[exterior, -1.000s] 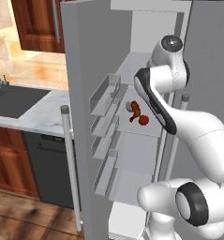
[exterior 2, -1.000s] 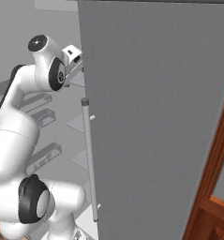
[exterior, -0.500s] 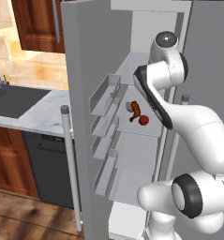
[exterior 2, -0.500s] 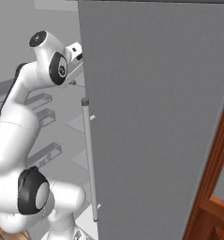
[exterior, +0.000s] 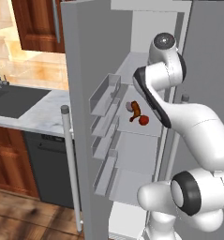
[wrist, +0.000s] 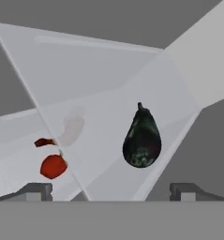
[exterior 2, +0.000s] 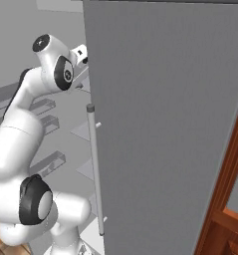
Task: Take the eggplant and chicken drumstick from the highest rack and move them to the second highest rack where the eggplant and bell pepper are located, to maximize freezer space. Close the freezer door after rearranging.
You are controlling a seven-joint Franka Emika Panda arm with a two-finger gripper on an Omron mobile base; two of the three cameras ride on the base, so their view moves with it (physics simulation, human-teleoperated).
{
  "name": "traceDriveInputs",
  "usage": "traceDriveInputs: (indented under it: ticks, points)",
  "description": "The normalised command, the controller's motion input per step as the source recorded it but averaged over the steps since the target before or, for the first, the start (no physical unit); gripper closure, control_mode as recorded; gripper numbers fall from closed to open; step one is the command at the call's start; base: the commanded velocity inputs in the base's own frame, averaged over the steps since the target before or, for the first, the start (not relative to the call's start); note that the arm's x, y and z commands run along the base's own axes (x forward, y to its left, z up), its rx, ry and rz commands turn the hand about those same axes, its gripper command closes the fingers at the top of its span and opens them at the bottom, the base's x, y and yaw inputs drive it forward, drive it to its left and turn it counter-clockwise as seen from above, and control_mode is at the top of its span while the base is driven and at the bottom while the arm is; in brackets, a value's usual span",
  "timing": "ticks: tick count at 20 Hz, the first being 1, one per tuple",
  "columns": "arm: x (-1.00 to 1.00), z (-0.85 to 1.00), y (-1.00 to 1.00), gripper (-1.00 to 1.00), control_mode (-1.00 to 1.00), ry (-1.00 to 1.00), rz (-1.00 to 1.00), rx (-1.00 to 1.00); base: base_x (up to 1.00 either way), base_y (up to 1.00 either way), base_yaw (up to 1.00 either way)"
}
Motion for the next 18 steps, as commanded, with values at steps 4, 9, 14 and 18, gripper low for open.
traceDriveInputs:
  ticks: [4, 9, 14, 18]
  points:
    - [0.36, -0.03, -0.08, -1.0, -1.0, 0.2, -0.02, 0.0, 0.0, 0.0, 0.0]
    - [0.29, -0.08, 0.0, -1.0, -1.0, 0.15, 0.0, -0.04, 0.0, 0.0, 0.0]
    - [0.26, -0.24, 0.0, -1.0, -1.0, 0.0, 0.0, -0.29, 0.0, 0.0, 0.0]
    - [0.01, -0.07, -0.31, -1.0, -1.0, 0.05, -0.08, -0.1, 0.0, 0.0, 0.0]
